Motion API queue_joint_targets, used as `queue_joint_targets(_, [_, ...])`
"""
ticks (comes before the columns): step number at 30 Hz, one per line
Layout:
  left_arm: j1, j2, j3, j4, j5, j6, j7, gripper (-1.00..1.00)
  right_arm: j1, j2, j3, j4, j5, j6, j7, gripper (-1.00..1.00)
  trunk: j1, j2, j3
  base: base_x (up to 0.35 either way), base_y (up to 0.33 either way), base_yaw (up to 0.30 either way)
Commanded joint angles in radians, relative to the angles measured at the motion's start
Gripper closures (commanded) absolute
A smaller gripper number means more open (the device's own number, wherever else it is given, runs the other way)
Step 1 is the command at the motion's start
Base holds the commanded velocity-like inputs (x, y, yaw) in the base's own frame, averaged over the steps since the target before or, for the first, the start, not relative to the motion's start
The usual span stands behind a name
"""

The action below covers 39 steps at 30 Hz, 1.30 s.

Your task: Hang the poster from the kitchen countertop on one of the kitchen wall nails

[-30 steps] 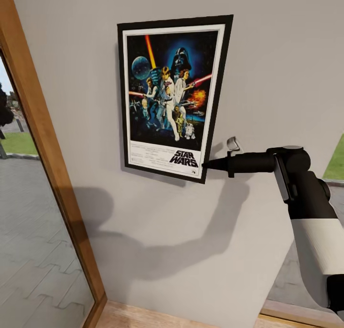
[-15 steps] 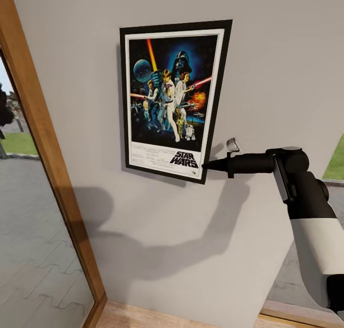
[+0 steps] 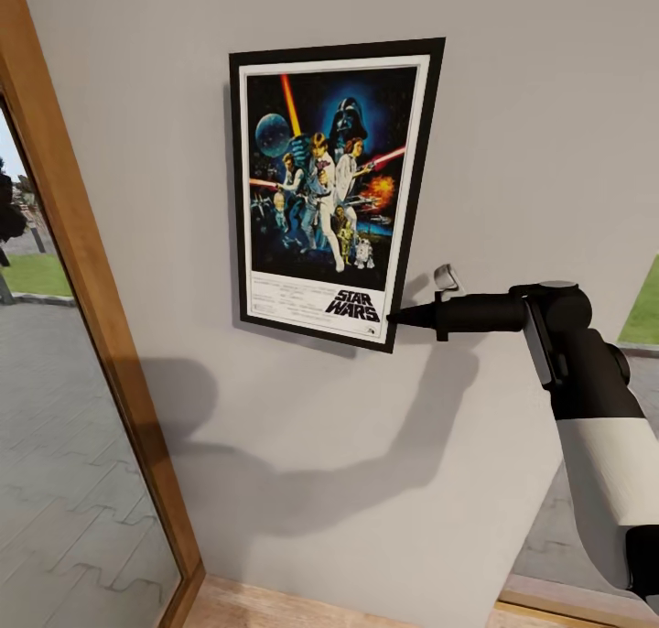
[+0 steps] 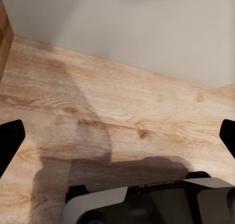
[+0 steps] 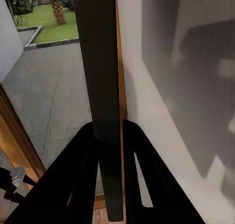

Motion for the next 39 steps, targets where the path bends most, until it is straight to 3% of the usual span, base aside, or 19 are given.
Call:
queue_joint_targets(1, [0.000, -0.001, 0.003, -0.002, -0.004, 0.007, -0.006, -1.00, 0.000, -0.001, 0.000, 0.000, 0.001, 0.013, 0.005, 1.00, 0.000, -0.001, 0.000, 0.000, 0.000, 0.000])
queue_joint_targets(39, [0.000, -0.001, 0.003, -0.003, -0.004, 0.007, -0.006, -1.00, 0.001, -0.001, 0.001, -0.001, 0.001, 0.012, 0.004, 1.00, 0.000, -0.001, 0.000, 0.000, 0.000, 0.000])
